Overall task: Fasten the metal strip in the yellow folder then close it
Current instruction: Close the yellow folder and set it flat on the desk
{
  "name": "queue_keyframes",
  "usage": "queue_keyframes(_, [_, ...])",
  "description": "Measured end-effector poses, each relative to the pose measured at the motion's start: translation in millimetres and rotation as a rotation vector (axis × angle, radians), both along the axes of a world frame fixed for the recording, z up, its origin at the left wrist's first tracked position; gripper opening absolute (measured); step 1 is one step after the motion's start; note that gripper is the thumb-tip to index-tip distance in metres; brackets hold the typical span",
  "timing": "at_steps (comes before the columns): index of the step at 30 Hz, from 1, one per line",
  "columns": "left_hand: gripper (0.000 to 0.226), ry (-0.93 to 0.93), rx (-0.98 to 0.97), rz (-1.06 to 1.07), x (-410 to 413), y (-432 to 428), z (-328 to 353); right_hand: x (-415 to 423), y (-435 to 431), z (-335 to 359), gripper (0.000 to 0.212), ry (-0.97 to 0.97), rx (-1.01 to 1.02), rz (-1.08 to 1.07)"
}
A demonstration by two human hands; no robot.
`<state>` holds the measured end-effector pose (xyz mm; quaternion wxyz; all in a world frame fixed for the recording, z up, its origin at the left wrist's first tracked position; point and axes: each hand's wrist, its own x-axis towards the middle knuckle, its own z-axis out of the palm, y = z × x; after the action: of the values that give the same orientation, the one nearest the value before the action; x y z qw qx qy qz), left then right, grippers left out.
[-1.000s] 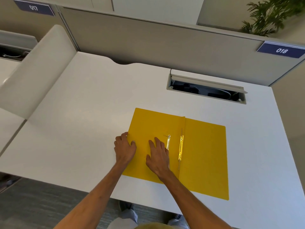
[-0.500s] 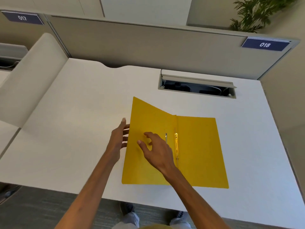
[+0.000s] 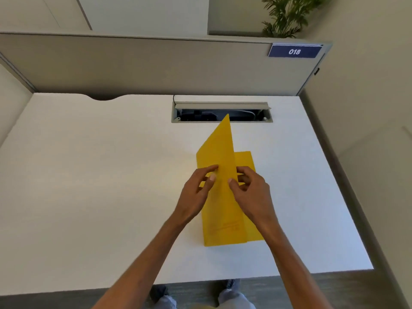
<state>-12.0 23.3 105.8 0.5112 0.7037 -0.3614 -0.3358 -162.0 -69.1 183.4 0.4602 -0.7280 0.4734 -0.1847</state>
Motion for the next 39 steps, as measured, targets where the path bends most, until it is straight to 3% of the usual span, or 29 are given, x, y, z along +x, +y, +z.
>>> queue_keyframes(4, [0.056, -0.203, 0.222, -0.175, -15, -6, -51, -50, -43, -24, 0.034, -0.006, 0.126, -0.127])
queue_keyframes(8, [0.064, -0.372, 0.325, -0.300, -28, -7, -85, -84, -67, -63, 0.034, 0.015, 0.152, -0.215])
queue_keyframes(12, [0.067, -0.563, 0.435, -0.385, -41, -10, -106, -99, -77, -105, 0.058, 0.130, 0.130, -0.253])
queue_keyframes(16, [0.068, -0.673, 0.482, -0.416, -47, -6, -115, -99, -72, -134, 0.065, 0.302, 0.089, -0.191])
queue_keyframes(20, [0.069, -0.749, 0.495, -0.431, -46, -4, -121, -94, -60, -146, 0.069, 0.426, -0.072, 0.014])
queue_keyframes(27, [0.068, -0.795, 0.512, -0.393, -50, -8, -123, -86, -42, -167, 0.068, 0.519, -0.269, 0.438])
queue_keyframes(34, [0.064, -0.767, 0.524, -0.283, -59, -9, -118, -87, -40, -174, 0.067, 0.519, -0.289, 0.422])
queue_keyframes(39, [0.070, -0.625, 0.559, -0.110, -54, -5, -113, -82, -37, -174, 0.070, 0.520, -0.279, 0.392])
